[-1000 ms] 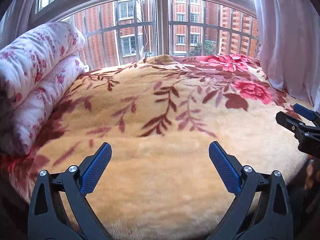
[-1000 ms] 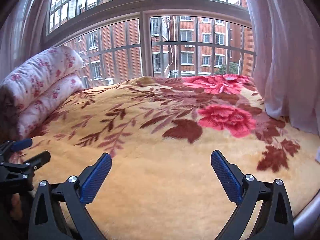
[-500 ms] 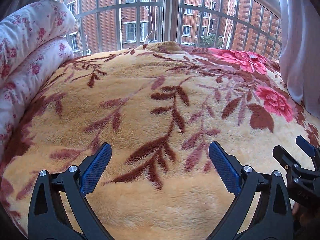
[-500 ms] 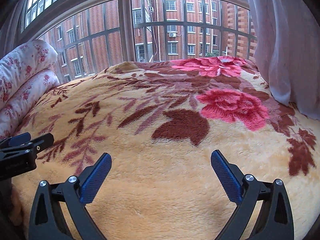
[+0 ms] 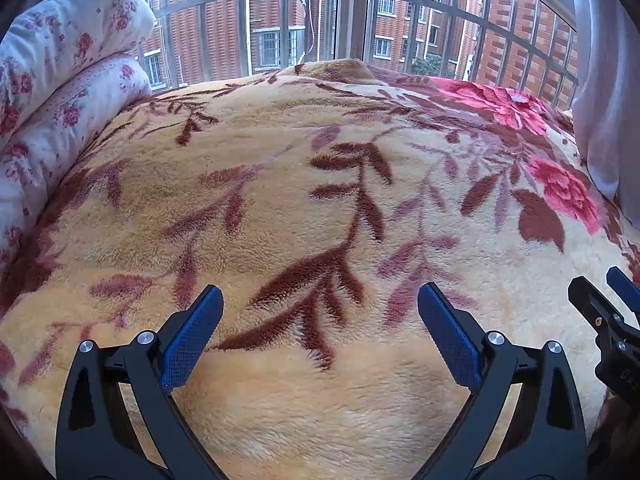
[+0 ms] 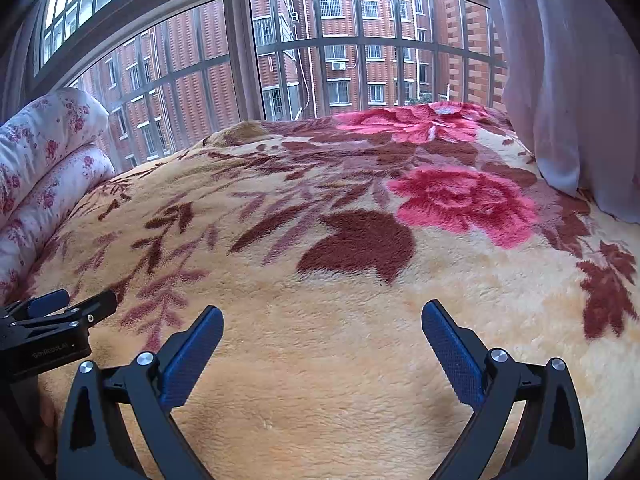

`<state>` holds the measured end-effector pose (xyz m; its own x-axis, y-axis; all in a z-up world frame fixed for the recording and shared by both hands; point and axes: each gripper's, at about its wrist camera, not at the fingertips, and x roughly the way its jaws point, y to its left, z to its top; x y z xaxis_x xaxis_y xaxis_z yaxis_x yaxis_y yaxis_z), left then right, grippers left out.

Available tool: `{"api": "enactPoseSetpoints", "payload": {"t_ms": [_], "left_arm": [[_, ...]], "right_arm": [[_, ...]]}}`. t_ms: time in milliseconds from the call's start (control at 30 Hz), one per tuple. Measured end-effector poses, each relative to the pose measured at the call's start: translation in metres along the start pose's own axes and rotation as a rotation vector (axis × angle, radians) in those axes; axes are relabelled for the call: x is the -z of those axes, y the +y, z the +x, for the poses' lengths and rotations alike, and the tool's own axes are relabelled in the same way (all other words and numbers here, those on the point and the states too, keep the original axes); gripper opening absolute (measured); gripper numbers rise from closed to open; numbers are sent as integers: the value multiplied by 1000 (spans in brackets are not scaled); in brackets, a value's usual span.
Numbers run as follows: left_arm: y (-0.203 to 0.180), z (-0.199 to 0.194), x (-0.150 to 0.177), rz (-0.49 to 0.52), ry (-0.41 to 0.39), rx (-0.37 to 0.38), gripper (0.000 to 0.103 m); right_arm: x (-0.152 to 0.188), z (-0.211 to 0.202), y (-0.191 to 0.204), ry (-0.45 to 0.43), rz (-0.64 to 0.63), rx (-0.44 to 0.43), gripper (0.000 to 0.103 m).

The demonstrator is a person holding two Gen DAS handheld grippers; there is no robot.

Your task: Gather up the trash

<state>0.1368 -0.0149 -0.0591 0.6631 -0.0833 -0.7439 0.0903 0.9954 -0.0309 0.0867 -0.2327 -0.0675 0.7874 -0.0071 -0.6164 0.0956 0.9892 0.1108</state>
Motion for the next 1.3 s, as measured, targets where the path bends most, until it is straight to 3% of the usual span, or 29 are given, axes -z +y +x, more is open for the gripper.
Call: {"api": "enactPoseSetpoints", "payload": {"t_ms": [1300], "left_arm": [[3,2,2,-23,4,29,95]], "right_arm": [[0,2,0,11,8,-2,98]]}}
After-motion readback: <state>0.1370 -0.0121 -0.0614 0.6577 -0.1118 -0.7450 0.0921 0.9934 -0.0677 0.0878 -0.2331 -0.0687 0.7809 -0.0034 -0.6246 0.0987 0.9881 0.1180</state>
